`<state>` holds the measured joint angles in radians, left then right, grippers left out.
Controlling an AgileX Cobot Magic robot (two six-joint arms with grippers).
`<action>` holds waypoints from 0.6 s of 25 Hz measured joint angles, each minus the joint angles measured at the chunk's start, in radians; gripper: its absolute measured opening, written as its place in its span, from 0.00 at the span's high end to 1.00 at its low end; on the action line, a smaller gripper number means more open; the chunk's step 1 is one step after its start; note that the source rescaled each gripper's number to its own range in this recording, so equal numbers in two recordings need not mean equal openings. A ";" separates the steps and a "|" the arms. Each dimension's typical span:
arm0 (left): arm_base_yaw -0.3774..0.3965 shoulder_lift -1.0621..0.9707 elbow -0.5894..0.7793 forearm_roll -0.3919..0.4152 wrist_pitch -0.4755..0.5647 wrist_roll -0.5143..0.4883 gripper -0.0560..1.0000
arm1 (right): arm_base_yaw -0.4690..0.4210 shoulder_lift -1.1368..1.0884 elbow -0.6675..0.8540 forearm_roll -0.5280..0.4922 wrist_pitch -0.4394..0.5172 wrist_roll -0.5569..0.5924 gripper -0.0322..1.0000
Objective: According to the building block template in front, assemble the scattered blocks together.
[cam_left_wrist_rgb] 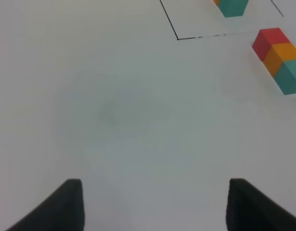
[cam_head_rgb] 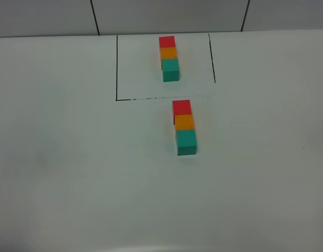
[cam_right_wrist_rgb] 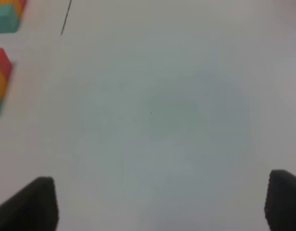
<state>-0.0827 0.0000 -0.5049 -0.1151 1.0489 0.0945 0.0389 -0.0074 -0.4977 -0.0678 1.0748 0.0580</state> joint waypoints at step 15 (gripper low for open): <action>0.000 0.000 0.000 0.000 0.000 -0.001 0.60 | 0.000 0.000 0.000 0.000 0.000 -0.012 0.25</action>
<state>-0.0827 0.0000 -0.5049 -0.1151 1.0489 0.0938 0.0389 -0.0074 -0.4977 -0.0678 1.0748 0.0463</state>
